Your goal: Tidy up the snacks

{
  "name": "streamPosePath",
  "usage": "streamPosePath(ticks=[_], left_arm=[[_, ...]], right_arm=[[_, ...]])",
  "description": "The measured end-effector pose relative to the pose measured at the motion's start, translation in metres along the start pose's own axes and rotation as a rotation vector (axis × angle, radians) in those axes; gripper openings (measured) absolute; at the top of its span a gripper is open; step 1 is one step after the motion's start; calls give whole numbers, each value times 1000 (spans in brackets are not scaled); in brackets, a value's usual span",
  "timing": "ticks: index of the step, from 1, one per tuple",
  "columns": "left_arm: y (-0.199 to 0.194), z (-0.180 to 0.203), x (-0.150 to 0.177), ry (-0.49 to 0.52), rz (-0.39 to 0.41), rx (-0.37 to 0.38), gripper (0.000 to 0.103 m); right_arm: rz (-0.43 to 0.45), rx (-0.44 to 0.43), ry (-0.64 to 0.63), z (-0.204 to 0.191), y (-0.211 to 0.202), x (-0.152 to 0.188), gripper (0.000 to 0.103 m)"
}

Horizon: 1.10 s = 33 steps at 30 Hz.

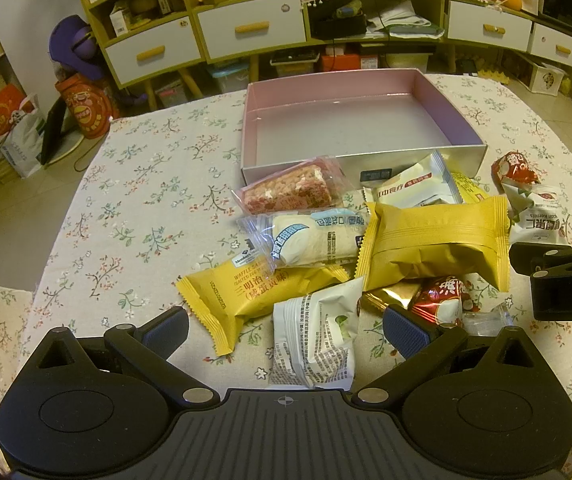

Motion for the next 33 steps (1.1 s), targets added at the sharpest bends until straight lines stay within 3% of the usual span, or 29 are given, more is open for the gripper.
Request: streamPosePath(ticks=[10, 14, 18, 24, 33], left_arm=[[3, -7, 0, 6, 0, 42, 103], [5, -12, -3, 39, 19, 95, 103], [12, -20, -5, 10, -2, 161, 103], [23, -26, 0, -20, -55, 237, 103], [39, -25, 12, -46, -117, 263, 100]], right_arm=[[-4, -27, 33, 8, 3, 0, 103], [2, -136, 81, 14, 6, -6, 102], [27, -270, 98, 18, 9, -11, 100], [67, -345, 8, 13, 16, -14, 93], [95, -466, -127, -17, 12, -16, 87]])
Point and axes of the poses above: each gripper's, at about its wrist camera, not at the fingertips, and y roughly the way its jaws point, z to its right, x to its underside, the point moved 4 cm from there along y, roughly the way its jaws point, and after that the axes turned 14 degrees about z, right-handed, at the moved point
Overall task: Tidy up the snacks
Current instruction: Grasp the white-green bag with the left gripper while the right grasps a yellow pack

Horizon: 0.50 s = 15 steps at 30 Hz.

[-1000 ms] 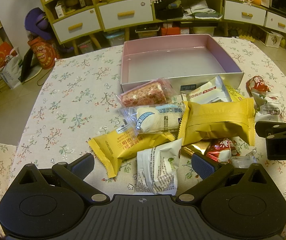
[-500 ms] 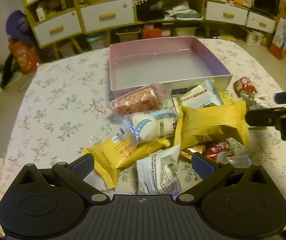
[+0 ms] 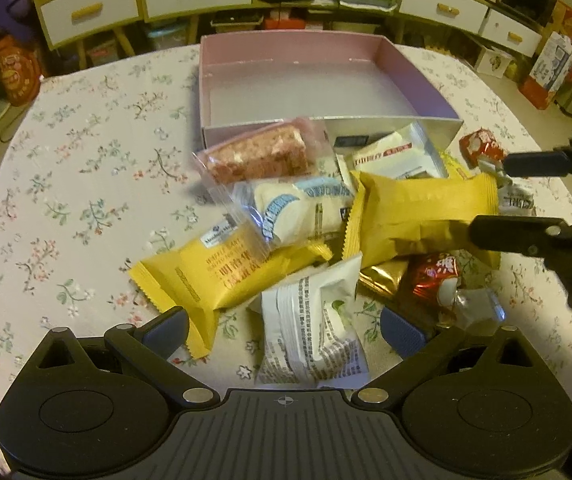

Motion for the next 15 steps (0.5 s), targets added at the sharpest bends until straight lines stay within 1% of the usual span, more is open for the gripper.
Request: streamPosePath(ticks=[6, 12, 15], left_arm=[[6, 1, 5, -5, -8, -8, 95], [8, -1, 5, 2, 9, -43, 88], [8, -4, 5, -3, 15, -50, 84]], right_arm=[[-43, 20, -86, -12, 15, 4, 82], [-59, 61, -139, -16, 23, 6, 81], [-69, 93, -193, -20, 27, 7, 83]])
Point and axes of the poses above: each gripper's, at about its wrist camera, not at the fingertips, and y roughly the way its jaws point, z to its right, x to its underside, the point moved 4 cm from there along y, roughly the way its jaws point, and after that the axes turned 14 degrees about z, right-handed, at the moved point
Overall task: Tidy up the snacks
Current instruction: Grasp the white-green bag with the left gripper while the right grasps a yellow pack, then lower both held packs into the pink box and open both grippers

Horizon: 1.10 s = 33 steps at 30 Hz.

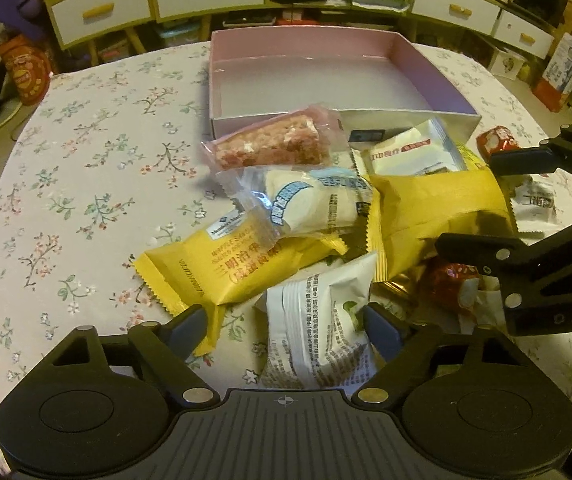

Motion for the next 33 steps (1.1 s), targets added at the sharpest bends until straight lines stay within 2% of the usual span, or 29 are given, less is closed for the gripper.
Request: streamPosePath(ticks=[4, 8, 11, 13, 14, 18, 24, 33], left_arm=[[-2, -2, -1, -6, 11, 3, 72], [-2, -1, -1, -16, 12, 21, 63], [-2, 0, -2, -24, 14, 31, 55], [-3, 1, -2, -33, 13, 45, 48], [-3, 1, -2, -36, 13, 44, 48], [-3, 1, -1, -40, 14, 50, 47], [-5, 0, -2, -49, 15, 56, 46], [-18, -1, -9, -76, 58, 88, 45]], right_arm=[[15, 21, -85, -4, -7, -2, 88], [41, -6, -146, -10, -14, -5, 91], [28, -28, -164, -12, -7, -5, 87], [7, -37, -180, -17, -1, -3, 80], [-6, -41, -192, -19, 2, -1, 78], [-55, -21, -241, -26, 12, 8, 57], [-76, -11, -208, -24, 15, 12, 36], [-62, -1, -104, -11, 1, 5, 34]])
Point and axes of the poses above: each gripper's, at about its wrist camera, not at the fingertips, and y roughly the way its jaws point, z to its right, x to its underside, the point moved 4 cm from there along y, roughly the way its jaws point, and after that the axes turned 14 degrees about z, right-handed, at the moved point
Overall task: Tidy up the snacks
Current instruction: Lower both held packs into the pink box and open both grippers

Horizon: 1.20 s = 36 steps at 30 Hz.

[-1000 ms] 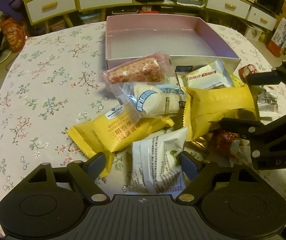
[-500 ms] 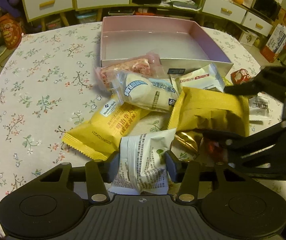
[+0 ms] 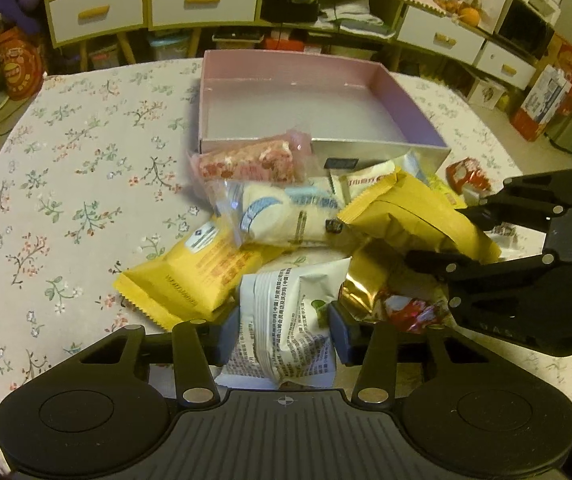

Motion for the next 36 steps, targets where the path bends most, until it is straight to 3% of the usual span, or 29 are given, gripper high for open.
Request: streamPosePath(ticks=[6, 11, 19, 26, 36], left_arm=[[-13, 0, -9, -53, 34, 41, 44], [-23, 4, -25, -71, 77, 62, 44], [-7, -4, -63, -72, 111, -23, 44], [25, -4, -103, -51, 196, -58, 44], [87, -12, -125, -43, 189, -142, 44]], right_arm=[[62, -9, 106, 14, -14, -14, 34], [96, 40, 192, 32, -13, -28, 34], [140, 116, 347, 66, 6, -38, 34], [171, 169, 477, 89, 19, -38, 34], [206, 255, 550, 102, 38, -40, 34]])
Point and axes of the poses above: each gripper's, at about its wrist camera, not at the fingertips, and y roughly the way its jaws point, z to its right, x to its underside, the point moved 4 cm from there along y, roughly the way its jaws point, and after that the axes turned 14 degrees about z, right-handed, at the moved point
